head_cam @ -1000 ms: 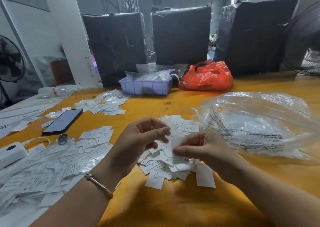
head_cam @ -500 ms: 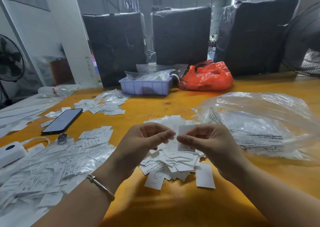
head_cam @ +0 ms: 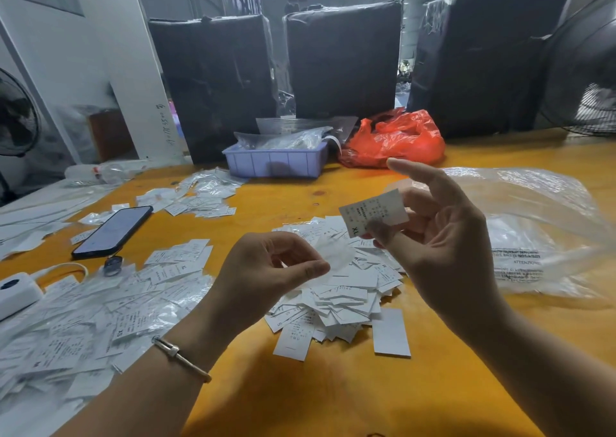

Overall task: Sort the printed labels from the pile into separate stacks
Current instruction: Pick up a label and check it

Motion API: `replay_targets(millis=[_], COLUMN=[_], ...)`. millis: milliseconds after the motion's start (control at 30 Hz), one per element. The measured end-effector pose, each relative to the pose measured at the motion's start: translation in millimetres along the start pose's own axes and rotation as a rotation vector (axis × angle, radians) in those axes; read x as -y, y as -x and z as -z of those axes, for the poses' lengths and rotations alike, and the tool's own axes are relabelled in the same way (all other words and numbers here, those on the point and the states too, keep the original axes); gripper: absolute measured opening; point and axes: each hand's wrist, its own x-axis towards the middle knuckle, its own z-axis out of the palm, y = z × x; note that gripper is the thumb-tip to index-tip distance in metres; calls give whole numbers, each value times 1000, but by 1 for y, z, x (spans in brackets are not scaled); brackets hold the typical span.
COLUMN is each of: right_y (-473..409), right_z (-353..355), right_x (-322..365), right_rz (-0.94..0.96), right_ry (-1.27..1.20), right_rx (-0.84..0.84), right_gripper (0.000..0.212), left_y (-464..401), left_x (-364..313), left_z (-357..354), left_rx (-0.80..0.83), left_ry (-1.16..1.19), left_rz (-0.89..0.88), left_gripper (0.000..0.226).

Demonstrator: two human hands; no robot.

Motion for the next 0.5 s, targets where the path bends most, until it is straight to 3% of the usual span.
replay_targets(millis=[500], right_y=[4], right_z=[-6], right_x=[-10], right_rz=[53], right_ry=[172], right_rx=[87], right_gripper=[48], left_y=[-1], left_x=[1], left_z=[1], left_rx=[15], left_ry=[-5], left_rz=[-19], left_gripper=[23])
